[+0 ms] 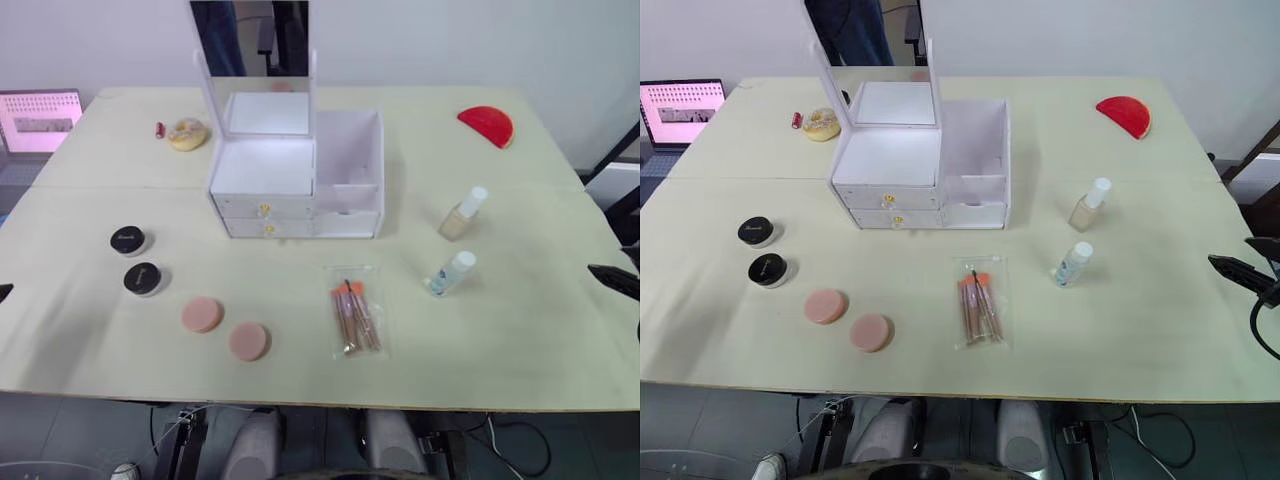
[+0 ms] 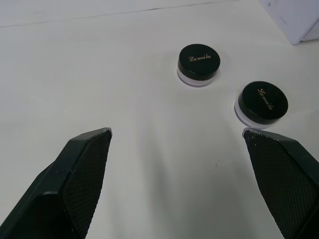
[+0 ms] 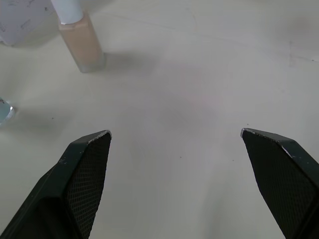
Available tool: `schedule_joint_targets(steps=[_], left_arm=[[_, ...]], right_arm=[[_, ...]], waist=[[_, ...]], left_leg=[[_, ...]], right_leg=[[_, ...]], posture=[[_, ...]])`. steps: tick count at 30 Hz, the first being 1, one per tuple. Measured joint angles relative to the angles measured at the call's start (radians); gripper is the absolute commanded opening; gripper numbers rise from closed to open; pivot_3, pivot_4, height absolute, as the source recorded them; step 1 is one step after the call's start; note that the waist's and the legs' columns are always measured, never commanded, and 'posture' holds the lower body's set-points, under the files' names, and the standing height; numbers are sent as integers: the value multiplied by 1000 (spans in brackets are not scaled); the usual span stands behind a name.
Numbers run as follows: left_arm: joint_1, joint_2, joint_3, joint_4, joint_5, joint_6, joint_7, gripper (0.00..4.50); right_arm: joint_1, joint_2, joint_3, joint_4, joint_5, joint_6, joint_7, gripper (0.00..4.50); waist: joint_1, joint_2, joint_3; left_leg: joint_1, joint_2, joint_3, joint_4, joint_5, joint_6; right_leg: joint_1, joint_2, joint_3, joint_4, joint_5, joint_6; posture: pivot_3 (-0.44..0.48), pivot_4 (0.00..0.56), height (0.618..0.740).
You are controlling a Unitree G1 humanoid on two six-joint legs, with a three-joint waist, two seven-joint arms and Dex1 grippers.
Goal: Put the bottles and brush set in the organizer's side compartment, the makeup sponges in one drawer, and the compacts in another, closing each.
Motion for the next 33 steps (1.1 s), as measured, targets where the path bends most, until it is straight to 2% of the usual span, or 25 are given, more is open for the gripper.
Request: schedule_joint_targets(steps=[15,21,23,28,33], left_arm=[[-36,3,-32,42,21,-40,3,4428],[-39,-24,-54,-7,20,-42,6,4428],[-33,-65,-71,-95,16,-24,21,4428],[30,-251,-178,-624,-70,147,122,4428],[39,-317,-243,-1044,-208,360,253,4428]], right_arm=[[0,1,0,-17,0,-1,-6,4500],[26,2,6,-155,0,58,-37,4500],[39,10,11,-253,9,123,-69,4500],[-13,78,61,-595,103,394,-242,4500],[-164,159,160,-762,139,611,-454,4500]], waist=[[3,0,0],[4,0,0],[7,0,0],[10,-3,-1],[5,-6,-1]], left_leg=[[1,0,1,0,0,0],[2,0,5,1,0,0],[2,0,6,1,0,0],[0,0,12,5,0,0],[-1,0,15,11,0,0]], right_leg=[[0,0,2,1,0,0],[0,0,6,2,0,0],[0,0,7,2,1,1],[0,1,14,0,6,4],[-2,2,17,-1,9,5]], posture=[[0,150,739],[0,150,739],[0,150,739],[0,150,739],[0,150,739]])
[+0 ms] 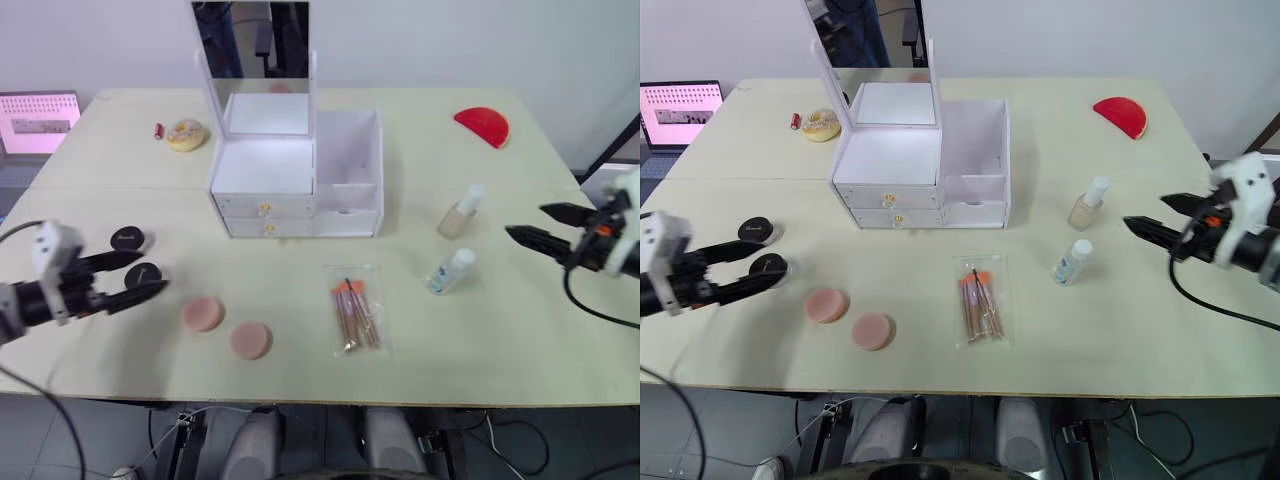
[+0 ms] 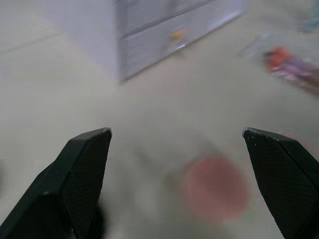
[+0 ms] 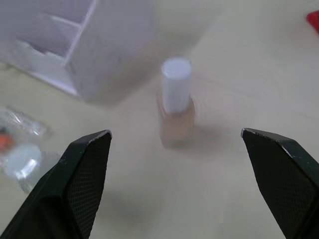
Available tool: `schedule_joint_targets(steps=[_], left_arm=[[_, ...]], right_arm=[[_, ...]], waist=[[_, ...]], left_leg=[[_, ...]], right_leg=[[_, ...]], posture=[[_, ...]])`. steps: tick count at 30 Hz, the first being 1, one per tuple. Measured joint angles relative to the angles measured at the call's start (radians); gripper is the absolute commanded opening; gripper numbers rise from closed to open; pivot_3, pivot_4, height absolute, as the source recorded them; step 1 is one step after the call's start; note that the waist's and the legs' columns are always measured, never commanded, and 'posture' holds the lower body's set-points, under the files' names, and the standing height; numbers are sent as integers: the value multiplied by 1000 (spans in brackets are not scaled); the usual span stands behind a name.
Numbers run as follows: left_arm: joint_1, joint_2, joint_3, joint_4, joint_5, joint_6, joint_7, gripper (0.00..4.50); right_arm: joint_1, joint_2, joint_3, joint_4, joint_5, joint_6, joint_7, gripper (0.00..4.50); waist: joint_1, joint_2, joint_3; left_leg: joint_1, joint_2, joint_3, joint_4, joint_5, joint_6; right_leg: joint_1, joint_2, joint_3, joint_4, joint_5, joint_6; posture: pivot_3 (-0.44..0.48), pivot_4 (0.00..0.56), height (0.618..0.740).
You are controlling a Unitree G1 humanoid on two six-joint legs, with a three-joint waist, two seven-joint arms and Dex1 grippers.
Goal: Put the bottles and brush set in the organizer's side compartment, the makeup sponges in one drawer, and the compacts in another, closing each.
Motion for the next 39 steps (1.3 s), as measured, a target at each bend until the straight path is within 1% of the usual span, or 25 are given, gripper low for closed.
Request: schedule_joint_targets(steps=[3,5,7,10,12,16,22,25,28,31,33,34,39], left_arm=[[-30,-33,-38,-137,-57,75,78,4428],[-43,-36,-64,-197,-82,114,114,4428],[-89,-50,-100,-259,-113,153,156,4428],[-142,-58,-135,-322,-150,181,201,4428],[-154,-57,-149,-348,-164,196,220,4428],[-191,-70,-180,-372,-193,219,258,4428],[-198,-71,-183,-403,-231,239,296,4428],[-195,-71,-183,-409,-233,240,299,4428],[-191,-71,-183,-409,-233,240,304,4500],[-185,-71,-183,-409,-233,239,312,4500],[-181,-71,-183,-409,-233,239,314,4500],[-179,-71,-183,-409,-234,239,314,4500],[-173,-71,-182,-411,-244,239,316,4500]], right_arm=[[-78,42,58,4,-14,61,-102,4500],[-115,50,81,17,-28,75,-133,4500],[-172,84,103,45,-45,77,-169,4500],[-219,117,156,101,-83,52,-198,4500],[-238,127,194,163,-126,20,-212,4500],[-279,147,226,275,-183,-32,-219,4500],[-294,153,238,346,-209,-73,-201,4500],[-306,155,239,352,-216,-81,-190,4500],[-316,157,240,364,-221,-81,-184,3503],[-317,163,244,366,-223,-81,-175,1920],[-318,165,248,367,-227,-81,-170,981],[-322,167,247,371,-229,-81,-169,807],[-333,170,249,385,-239,-82,-164,807]], waist=[[7,1,0],[12,1,0],[16,0,0],[23,0,0],[24,1,0],[25,1,0],[24,1,0],[24,1,0],[25,1,0],[25,1,0],[25,1,0],[25,1,0],[25,1,0]], left_leg=[[-1,0,0,4,0,0],[-1,0,0,4,0,0],[-1,0,0,6,0,0],[-1,0,1,5,0,0],[-1,0,0,5,0,0],[-1,1,1,5,0,0],[-1,1,1,5,0,0],[-1,1,1,5,0,1],[-1,1,1,5,0,1],[-1,1,1,5,0,1],[-1,1,1,5,0,1],[-1,1,1,5,0,1],[-1,1,1,5,0,1]], right_leg=[[0,1,0,0,1,-2],[1,1,1,0,1,-2],[1,3,2,0,2,-3],[1,4,3,0,3,-3],[1,4,3,-1,3,-3],[1,4,3,-2,3,-3],[1,4,3,-2,3,-3],[1,5,4,-2,2,-4],[1,5,4,-2,2,-4],[1,5,4,-2,2,-4],[1,5,4,-2,2,-4],[1,5,4,-2,2,-4],[1,5,4,-2,1,-6]], posture=[[0,150,739],[0,150,739],[0,150,739],[0,150,739],[0,150,739],[0,150,739],[0,150,739],[0,150,739],[0,150,739],[0,150,739],[0,150,739],[0,150,739],[0,150,739]])
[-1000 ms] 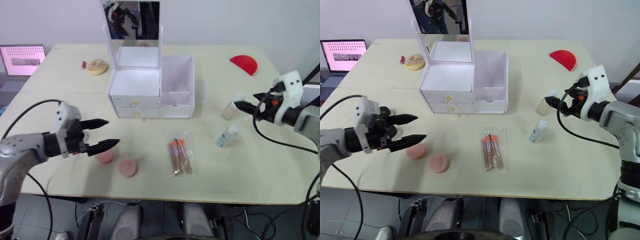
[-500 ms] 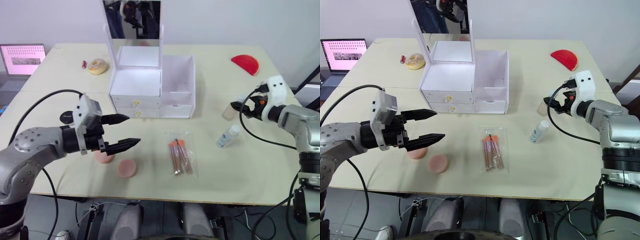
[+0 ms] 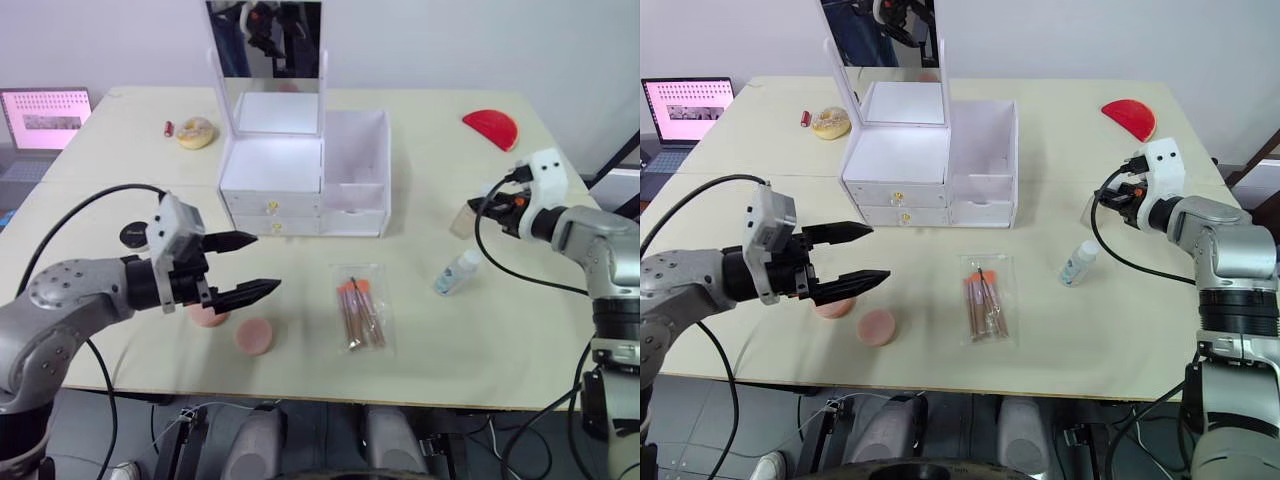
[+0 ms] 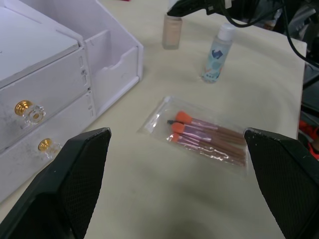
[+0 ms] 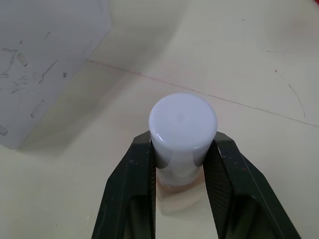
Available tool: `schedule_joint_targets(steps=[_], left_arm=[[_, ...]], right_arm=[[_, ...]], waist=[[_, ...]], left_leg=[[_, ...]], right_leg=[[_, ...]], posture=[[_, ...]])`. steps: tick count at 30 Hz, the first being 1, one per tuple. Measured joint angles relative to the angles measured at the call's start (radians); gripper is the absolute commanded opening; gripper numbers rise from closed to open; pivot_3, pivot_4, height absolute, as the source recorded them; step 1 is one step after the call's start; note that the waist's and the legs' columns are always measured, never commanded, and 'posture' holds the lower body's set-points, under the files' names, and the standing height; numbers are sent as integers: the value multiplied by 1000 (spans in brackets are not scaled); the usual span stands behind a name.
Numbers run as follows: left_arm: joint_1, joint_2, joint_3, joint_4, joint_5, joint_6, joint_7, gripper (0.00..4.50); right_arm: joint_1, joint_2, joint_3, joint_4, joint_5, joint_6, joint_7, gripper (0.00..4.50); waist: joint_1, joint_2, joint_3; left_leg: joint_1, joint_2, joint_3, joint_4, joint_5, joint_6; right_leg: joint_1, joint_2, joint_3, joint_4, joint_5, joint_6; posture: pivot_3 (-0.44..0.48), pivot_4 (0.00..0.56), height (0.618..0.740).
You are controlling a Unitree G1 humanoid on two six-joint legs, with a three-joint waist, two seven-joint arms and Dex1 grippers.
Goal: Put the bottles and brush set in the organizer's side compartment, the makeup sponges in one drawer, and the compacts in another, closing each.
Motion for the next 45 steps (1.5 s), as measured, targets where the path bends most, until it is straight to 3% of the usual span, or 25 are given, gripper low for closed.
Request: schedule_joint_targets(steps=[11,18,33,39,45], left_arm=[[10,10,1,0,-7,-3,-2,4500],[11,12,1,3,-5,-9,-9,4500],[18,12,0,3,-1,-10,-8,4500],[18,12,-8,4,5,-11,-9,4500],[17,12,-24,9,15,-27,-11,4500]], right_arm=[[-33,-9,-10,-17,18,-17,82,807],[-134,-23,-27,-167,123,6,186,807],[-79,-24,12,-218,131,-20,296,807],[-283,60,135,-191,113,11,287,807],[-442,161,281,-29,28,-25,321,807]], waist=[[-1,1,1],[1,1,1],[0,1,1],[-17,2,2],[-21,2,2]], left_leg=[[0,0,0,0,0,0],[0,2,0,-1,0,0],[-1,3,0,-1,0,0],[-1,5,1,-1,0,0],[-2,6,1,-2,0,0]], right_leg=[[0,0,0,0,0,0],[-1,2,0,-1,0,1],[-2,3,0,-2,1,1],[-3,5,1,-1,1,-2],[-3,5,1,-2,3,1]], posture=[[0,150,739],[0,150,739],[0,150,739],[0,150,739],[0,150,739]])
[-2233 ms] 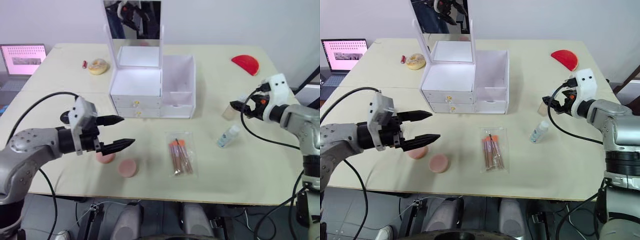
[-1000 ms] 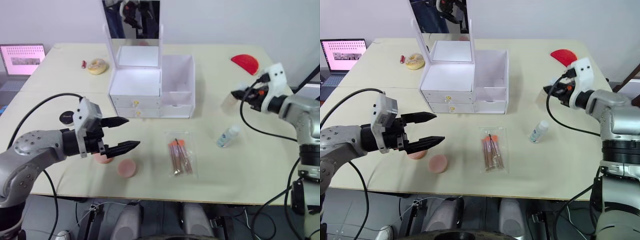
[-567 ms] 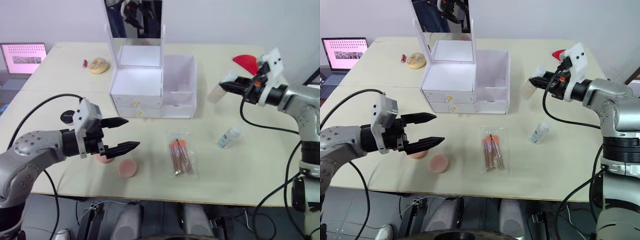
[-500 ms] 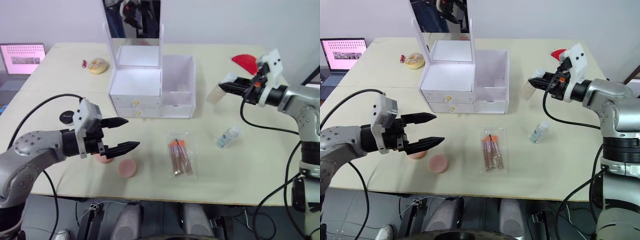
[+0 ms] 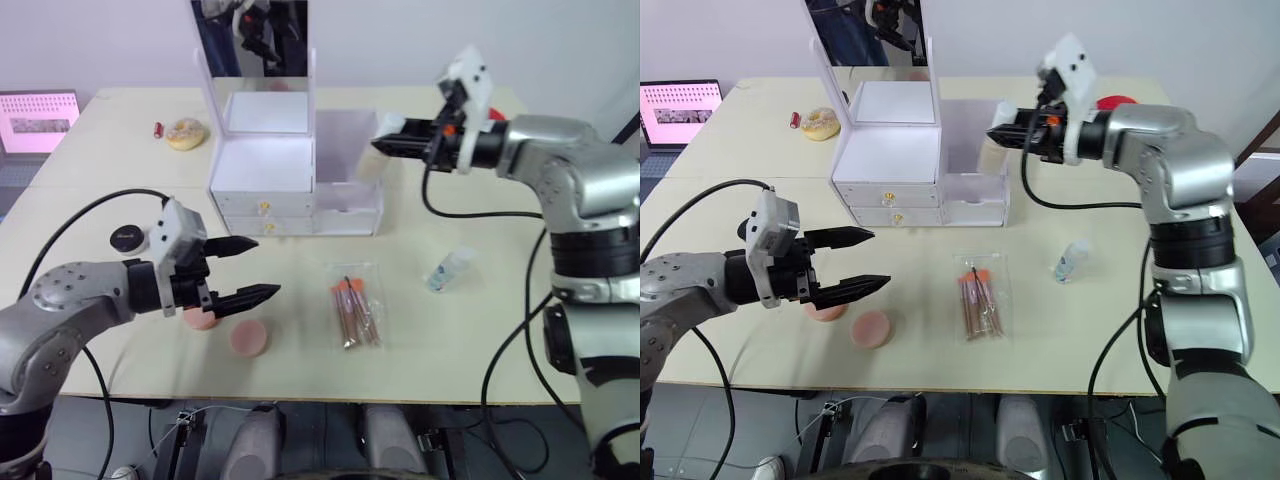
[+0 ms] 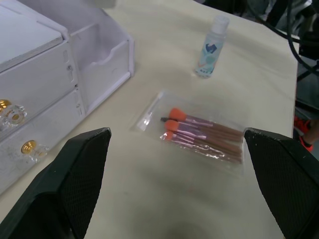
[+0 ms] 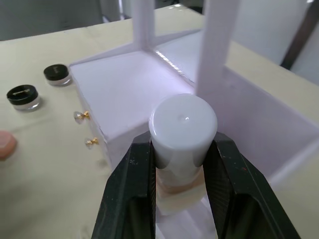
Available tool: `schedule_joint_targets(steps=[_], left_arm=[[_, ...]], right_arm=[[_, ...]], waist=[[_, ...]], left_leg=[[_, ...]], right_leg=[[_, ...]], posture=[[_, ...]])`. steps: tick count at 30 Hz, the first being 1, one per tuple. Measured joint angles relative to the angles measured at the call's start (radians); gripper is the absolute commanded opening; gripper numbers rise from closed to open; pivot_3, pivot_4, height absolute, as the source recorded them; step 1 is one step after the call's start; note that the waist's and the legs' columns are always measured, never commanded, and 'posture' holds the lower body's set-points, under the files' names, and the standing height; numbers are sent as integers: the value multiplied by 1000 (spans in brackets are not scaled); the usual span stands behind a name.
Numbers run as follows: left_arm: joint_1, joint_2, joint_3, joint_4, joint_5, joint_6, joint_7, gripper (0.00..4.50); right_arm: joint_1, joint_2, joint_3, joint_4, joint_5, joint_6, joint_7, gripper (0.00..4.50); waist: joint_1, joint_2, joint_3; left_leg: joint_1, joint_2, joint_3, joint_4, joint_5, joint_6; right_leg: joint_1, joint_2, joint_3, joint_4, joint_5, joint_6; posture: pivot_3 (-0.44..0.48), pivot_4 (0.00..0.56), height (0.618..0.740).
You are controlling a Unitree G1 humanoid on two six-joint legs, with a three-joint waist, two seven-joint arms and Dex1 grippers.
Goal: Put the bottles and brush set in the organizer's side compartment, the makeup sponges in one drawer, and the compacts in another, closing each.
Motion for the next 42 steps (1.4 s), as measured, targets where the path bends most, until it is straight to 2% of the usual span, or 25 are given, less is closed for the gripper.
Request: schedule_joint_targets(steps=[9,16,26,28,30,33,34,38,42], left_arm=[[3,-4,5,-17,-20,1,31,4500],[11,-3,14,-32,-27,1,46,4500],[21,6,31,-34,-45,1,58,4500],[21,7,34,-34,-46,1,59,4500],[22,8,35,-35,-46,1,60,4500],[22,8,35,-36,-47,1,60,4500],[22,8,35,-36,-47,1,60,4500],[22,10,35,-36,-46,1,58,4500],[50,41,61,-26,-44,-2,30,4500]], right_arm=[[-42,57,93,280,-130,-220,126,807],[-76,101,120,500,-232,-395,189,807],[-124,140,122,692,-315,-520,223,807],[-133,146,122,708,-326,-535,224,1833],[-136,148,118,717,-332,-543,228,2632],[-147,154,100,717,-330,-535,236,4167],[-154,153,93,715,-328,-524,239,4442],[-163,118,49,643,-306,-452,260,4442],[-140,23,-29,440,-229,-287,291,4442]], waist=[[-3,0,0],[-6,0,0],[-5,0,0],[-5,0,0],[-5,0,0],[-4,0,0],[-3,0,0],[-3,0,0],[-3,0,0]], left_leg=[[0,0,0,-1,0,0],[0,1,0,-1,0,0],[0,1,0,-1,0,0],[1,1,0,0,0,0],[1,1,0,0,0,0],[1,1,0,0,0,0],[1,1,0,0,0,0],[0,1,0,0,0,0],[0,1,0,-2,0,0]], right_leg=[[-1,0,0,-1,0,1],[-1,1,0,1,0,1],[-1,1,0,1,0,1],[-1,1,0,1,0,0],[-1,1,0,1,0,0],[0,1,0,2,0,0],[0,1,0,2,1,0],[-1,1,0,1,0,0],[-2,1,0,0,0,1]], posture=[[0,150,739],[0,150,739],[0,150,739],[0,150,739],[0,150,739],[0,150,739],[0,150,739],[0,150,739],[0,150,739]])
